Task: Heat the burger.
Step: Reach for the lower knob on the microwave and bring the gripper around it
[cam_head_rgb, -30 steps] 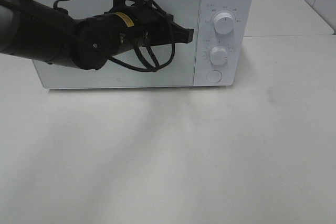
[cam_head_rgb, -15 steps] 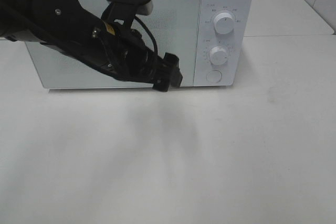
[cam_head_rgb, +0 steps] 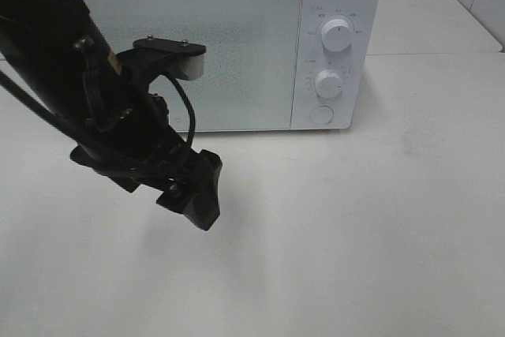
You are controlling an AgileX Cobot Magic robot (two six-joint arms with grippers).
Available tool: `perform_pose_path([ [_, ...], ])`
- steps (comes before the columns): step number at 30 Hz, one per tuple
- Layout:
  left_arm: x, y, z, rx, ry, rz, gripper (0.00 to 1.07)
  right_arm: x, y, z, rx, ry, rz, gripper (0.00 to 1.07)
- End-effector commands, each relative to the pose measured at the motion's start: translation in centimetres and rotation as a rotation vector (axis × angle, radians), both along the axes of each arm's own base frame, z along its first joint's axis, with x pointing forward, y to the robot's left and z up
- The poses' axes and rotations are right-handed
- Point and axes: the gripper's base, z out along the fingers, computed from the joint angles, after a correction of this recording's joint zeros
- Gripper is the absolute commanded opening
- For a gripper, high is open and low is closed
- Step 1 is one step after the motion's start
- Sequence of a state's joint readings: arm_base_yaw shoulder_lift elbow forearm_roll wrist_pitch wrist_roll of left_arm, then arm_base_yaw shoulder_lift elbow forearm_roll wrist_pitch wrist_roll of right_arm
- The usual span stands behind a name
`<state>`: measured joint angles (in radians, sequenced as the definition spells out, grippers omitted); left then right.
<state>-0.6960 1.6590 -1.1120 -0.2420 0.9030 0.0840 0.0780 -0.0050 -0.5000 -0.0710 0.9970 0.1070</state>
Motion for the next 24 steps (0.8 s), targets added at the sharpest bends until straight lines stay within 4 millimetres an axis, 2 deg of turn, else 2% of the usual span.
perform_pose_path([
  [1, 0.1, 1.3, 0.3, 0.053, 0.016, 0.042, 0.98, -0.3, 0.0, -0.1, -0.008, -0.026, 0.0, 0.75],
  [3, 0.8, 3.1, 0.8, 0.096, 0.024, 0.082, 0.98, -0.3, 0.0, -0.1, -0.008, -0.026, 0.0, 0.75],
  [4, 0.8, 3.1, 0.8, 0.096, 0.024, 0.082, 0.98, -0.3, 0.0, -0.1, -0.008, -0.026, 0.0, 0.75],
  [6, 1.6, 5.4, 1.6, 0.093, 0.027, 0.152, 0.98, -0.3, 0.0, -0.1, -0.008, -0.026, 0.0, 0.75],
  [7, 1.6, 5.4, 1.6, 0.093, 0.027, 0.152, 0.98, -0.3, 0.0, -0.1, -0.008, -0.026, 0.0, 0.75],
  [9, 2.2, 8.4, 2.3, 0.079, 0.016, 0.248, 0.98, -0.3, 0.0, -0.1, -0.008, -0.026, 0.0, 0.75],
  [10, 2.2, 8.4, 2.3, 0.079, 0.016, 0.248, 0.98, -0.3, 0.0, -0.1, -0.008, -0.026, 0.0, 0.75],
  [12, 1.8, 12.8, 2.6, 0.077, 0.012, 0.37, 0.98, -0.3, 0.0, -0.1, -0.008, -0.026, 0.0, 0.75],
  [15, 1.5, 13.9, 2.7, 0.076, 0.014, 0.399, 0.98, -0.3, 0.0, -0.1, -0.008, -0.026, 0.0, 0.75],
  [16, 0.7, 15.7, 3.0, 0.072, 0.016, 0.454, 0.98, -0.3, 0.0, -0.1, -0.008, -0.026, 0.0, 0.75],
  [17, 0.2, 16.5, 3.2, 0.071, 0.016, 0.482, 0.98, -0.3, 0.0, -0.1, -0.008, -0.026, 0.0, 0.75],
  [18, 0.2, 16.5, 3.2, 0.071, 0.016, 0.482, 0.98, -0.3, 0.0, -0.1, -0.008, -0.026, 0.0, 0.75],
  [20, -2.0, 19.0, 4.0, 0.072, 0.007, 0.571, 0.98, -0.3, 0.0, -0.1, -0.008, -0.026, 0.0, 0.75],
  [21, -2.0, 19.0, 4.0, 0.072, 0.007, 0.571, 0.98, -0.3, 0.0, -0.1, -0.008, -0.026, 0.0, 0.75],
  [23, -3.9, 20.4, 4.8, 0.078, -0.034, 0.623, 0.98, -0.3, 0.0, -0.1, -0.008, -0.026, 0.0, 0.75],
  [24, -3.9, 20.4, 4.8, 0.078, -0.034, 0.623, 0.98, -0.3, 0.0, -0.1, -0.008, -0.026, 0.0, 0.75],
])
